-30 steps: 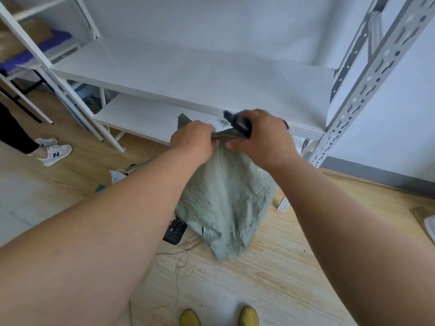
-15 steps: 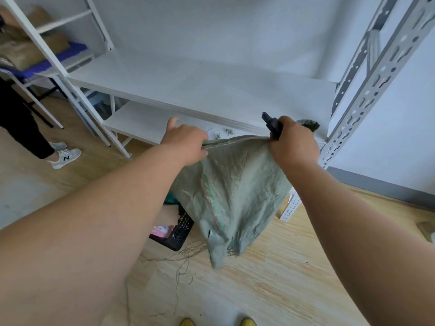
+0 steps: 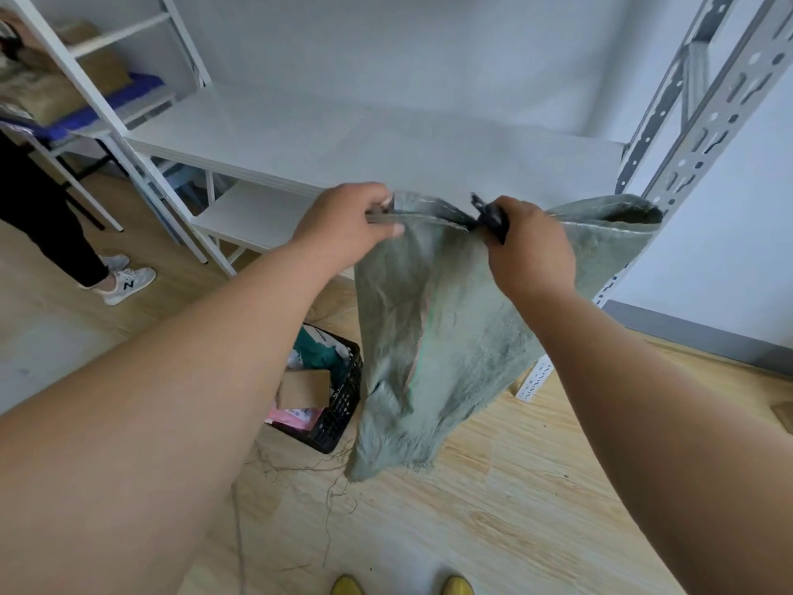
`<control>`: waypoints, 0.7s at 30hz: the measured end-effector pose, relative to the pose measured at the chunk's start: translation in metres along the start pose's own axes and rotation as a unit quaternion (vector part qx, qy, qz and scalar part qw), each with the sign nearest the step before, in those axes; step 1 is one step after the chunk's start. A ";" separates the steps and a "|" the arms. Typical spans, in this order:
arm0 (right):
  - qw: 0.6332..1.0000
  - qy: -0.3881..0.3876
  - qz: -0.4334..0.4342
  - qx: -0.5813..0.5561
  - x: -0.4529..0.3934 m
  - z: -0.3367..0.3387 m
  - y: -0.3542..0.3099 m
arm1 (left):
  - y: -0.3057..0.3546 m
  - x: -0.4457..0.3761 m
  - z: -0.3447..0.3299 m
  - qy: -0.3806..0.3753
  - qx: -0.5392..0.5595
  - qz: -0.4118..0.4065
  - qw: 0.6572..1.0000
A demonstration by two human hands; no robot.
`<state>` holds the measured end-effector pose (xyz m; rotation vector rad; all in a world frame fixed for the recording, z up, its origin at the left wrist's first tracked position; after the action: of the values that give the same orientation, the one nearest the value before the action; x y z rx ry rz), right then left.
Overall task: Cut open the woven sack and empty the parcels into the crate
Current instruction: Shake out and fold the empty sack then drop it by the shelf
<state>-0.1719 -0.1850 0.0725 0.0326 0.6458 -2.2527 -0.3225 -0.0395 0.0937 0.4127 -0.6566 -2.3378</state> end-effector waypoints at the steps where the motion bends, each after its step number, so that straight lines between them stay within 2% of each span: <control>1: 1.000 -0.014 -0.001 0.012 -0.002 -0.002 0.000 | -0.001 -0.001 -0.002 0.008 0.036 0.004 0.999; 2: 1.000 -0.027 0.001 0.013 -0.003 -0.004 0.000 | -0.002 0.000 -0.010 -0.006 0.049 0.013 0.999; 4: 0.997 -0.045 0.025 -0.062 -0.002 -0.007 -0.009 | -0.010 0.003 -0.027 -0.030 0.057 0.033 0.997; 7: 0.974 -0.098 0.026 -0.202 0.006 -0.016 -0.027 | -0.010 0.006 -0.036 -0.004 0.111 0.045 0.993; 9: 0.981 -0.077 0.016 -0.178 0.006 -0.018 -0.031 | -0.009 0.007 -0.033 0.018 0.146 0.054 0.988; 11: 0.990 -0.028 0.027 -0.134 0.001 -0.008 -0.035 | -0.017 0.013 -0.029 0.011 0.230 0.087 0.969; 13: 0.987 -0.002 0.056 -0.149 -0.003 0.007 -0.043 | -0.030 0.026 -0.037 -0.049 0.257 0.134 0.956; 15: 0.983 0.017 0.072 -0.169 -0.008 0.022 -0.052 | -0.051 0.050 -0.059 -0.139 0.216 0.198 0.946; 17: 0.981 0.049 0.072 -0.176 -0.015 0.031 -0.056 | -0.074 0.074 -0.084 -0.178 0.195 0.241 0.934; 19: 0.984 0.053 0.073 -0.153 -0.020 0.029 -0.061 | -0.090 0.085 -0.098 -0.155 0.182 0.243 0.940; 21: 0.988 0.049 0.068 -0.129 -0.020 0.021 -0.063 | -0.096 0.084 -0.101 -0.096 0.176 0.248 0.948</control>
<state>-0.1981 -0.1451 0.1228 0.0582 0.9544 -2.0310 -0.3881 -0.0685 -0.0523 0.1476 -1.1371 -1.7934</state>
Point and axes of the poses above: each hand's wrist, its own x-axis away from the middle knuckle, its own z-axis out of the back of the hand, y = z × x, the point moved 6 cm from there along -x, towards the middle knuckle, and after that the axes turned 4 degrees about x, right-handed, at the moved point
